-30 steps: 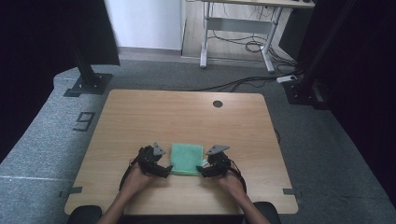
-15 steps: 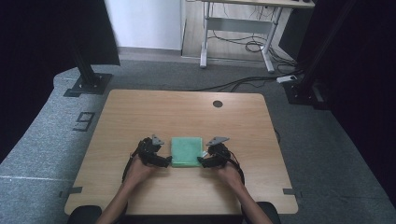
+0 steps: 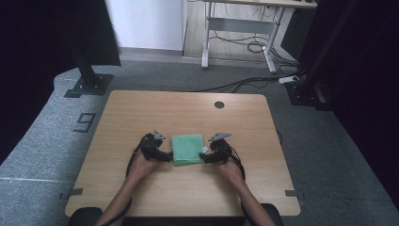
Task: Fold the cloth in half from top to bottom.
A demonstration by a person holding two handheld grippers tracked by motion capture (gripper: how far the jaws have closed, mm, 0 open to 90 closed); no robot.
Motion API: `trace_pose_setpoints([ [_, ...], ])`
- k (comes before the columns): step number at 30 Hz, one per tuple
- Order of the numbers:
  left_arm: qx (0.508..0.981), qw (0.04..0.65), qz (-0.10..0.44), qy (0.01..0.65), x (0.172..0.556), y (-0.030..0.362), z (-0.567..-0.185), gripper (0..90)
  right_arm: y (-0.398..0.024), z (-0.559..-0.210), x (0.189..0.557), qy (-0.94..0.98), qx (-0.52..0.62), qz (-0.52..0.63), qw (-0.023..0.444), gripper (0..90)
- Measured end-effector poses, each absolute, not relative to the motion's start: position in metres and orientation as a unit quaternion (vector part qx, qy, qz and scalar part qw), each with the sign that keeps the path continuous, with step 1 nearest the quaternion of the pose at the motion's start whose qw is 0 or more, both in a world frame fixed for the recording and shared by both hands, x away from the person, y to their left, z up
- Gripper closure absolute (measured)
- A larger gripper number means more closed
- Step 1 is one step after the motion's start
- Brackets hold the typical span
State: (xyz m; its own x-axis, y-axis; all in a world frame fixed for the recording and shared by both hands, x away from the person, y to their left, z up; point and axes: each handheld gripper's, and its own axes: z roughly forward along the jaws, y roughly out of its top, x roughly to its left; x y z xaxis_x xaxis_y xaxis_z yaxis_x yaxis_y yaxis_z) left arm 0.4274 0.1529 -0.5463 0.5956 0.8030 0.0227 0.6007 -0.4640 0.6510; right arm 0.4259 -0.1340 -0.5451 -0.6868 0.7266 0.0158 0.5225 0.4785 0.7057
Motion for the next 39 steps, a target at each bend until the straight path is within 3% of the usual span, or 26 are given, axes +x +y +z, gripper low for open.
trace_pose_setpoints([
  [10,0.838,0.294,0.184,0.422,0.429,0.159,-0.542,2.0,-0.133,-0.545,0.423,0.846,0.369,0.356,0.146,28.0],
  [20,0.84,0.346,0.153,0.388,0.402,0.156,-0.517,1.9,-0.126,-0.544,0.418,0.85,0.363,0.353,0.145,28.6],
  [27,0.859,0.3,0.163,0.381,0.403,0.143,-0.534,1.8,-0.124,-0.544,0.415,0.851,0.361,0.355,0.142,27.7],
  [39,0.852,0.304,0.166,0.392,0.417,0.145,-0.537,1.8,-0.121,-0.545,0.422,0.848,0.368,0.355,0.141,25.2],
])
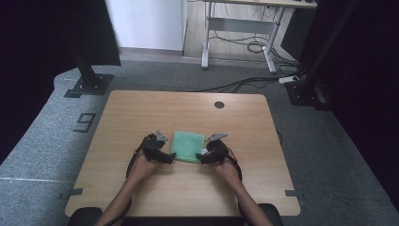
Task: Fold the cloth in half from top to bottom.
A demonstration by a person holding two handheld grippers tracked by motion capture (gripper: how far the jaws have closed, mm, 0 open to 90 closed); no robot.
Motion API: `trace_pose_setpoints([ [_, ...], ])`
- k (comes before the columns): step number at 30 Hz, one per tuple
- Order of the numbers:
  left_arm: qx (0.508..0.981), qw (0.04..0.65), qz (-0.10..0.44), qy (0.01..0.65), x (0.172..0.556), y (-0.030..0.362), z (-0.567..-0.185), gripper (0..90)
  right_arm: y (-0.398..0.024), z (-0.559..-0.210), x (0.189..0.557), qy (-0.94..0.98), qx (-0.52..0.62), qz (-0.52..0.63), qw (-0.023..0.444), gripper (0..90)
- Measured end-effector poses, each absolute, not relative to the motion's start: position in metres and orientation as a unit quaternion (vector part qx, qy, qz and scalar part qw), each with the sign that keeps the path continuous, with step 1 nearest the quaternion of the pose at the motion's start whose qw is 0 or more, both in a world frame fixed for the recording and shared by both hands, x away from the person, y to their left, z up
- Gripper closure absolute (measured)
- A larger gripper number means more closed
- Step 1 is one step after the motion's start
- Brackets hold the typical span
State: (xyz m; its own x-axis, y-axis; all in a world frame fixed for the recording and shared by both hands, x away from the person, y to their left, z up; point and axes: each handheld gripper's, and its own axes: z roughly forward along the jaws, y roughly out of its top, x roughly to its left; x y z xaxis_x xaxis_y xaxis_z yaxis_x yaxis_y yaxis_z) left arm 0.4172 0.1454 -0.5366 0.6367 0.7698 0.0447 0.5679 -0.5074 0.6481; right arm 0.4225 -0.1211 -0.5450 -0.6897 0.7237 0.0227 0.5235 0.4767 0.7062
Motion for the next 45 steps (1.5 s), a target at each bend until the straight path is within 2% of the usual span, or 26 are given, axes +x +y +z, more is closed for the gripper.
trace_pose_setpoints([
  [15,0.85,0.317,0.161,0.388,0.416,0.145,-0.531,1.5,-0.126,-0.54,0.425,0.848,0.368,0.353,0.144,24.9],
  [22,0.85,0.343,0.149,0.372,0.404,0.156,-0.514,1.0,-0.131,-0.529,0.418,0.849,0.36,0.363,0.135,15.3],
  [28,0.85,0.357,0.142,0.359,0.387,0.167,-0.506,0.7,-0.137,-0.517,0.407,0.855,0.342,0.368,0.127,12.3],
  [34,0.854,0.357,0.14,0.352,0.371,0.179,-0.504,0.7,-0.149,-0.51,0.393,0.85,0.347,0.372,0.134,0.0],
  [45,0.86,0.35,0.157,0.338,0.345,0.196,-0.514,0.0,-0.174,-0.508,0.37,0.841,0.353,0.378,0.156,0.0],
])
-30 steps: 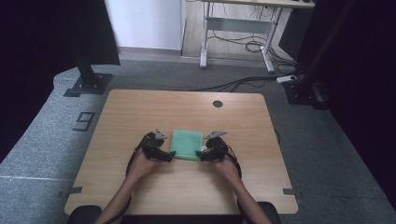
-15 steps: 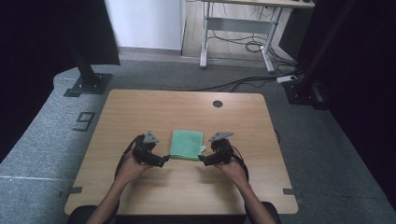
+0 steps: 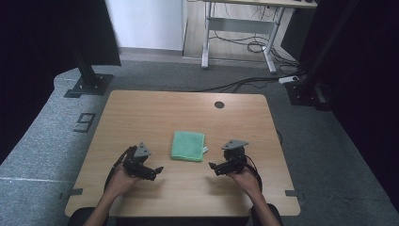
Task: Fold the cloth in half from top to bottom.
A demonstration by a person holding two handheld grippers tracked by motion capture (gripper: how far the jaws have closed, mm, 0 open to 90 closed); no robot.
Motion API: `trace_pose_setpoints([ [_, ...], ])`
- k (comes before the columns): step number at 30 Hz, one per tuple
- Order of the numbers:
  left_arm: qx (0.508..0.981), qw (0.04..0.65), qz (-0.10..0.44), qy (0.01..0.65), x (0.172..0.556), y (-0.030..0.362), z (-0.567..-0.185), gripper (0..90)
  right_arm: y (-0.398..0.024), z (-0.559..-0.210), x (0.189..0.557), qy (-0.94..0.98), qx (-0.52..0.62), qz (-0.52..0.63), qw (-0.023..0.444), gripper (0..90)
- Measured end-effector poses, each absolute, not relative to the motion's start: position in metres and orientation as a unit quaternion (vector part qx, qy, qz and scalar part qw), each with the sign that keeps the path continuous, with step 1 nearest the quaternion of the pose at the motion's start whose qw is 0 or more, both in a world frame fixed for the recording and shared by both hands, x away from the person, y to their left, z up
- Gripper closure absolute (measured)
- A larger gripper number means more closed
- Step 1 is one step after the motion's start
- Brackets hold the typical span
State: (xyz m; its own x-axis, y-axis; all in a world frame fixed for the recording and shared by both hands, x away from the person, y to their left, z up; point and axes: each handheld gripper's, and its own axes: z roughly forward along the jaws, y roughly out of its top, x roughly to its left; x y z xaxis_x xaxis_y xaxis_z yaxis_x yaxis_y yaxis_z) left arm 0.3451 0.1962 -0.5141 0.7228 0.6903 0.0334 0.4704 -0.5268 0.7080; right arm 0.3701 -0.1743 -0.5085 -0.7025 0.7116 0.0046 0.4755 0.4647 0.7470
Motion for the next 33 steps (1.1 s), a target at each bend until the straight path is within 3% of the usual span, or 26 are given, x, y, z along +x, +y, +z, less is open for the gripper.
trace_pose_setpoints([
  [18,0.867,0.321,0.149,0.351,0.332,0.212,-0.547,0.0,-0.199,-0.545,0.351,0.846,0.375,0.351,0.144,0.0],
  [33,0.86,0.324,0.137,0.37,0.333,0.213,-0.549,0.0,-0.197,-0.557,0.35,0.844,0.37,0.356,0.154,0.0],
])
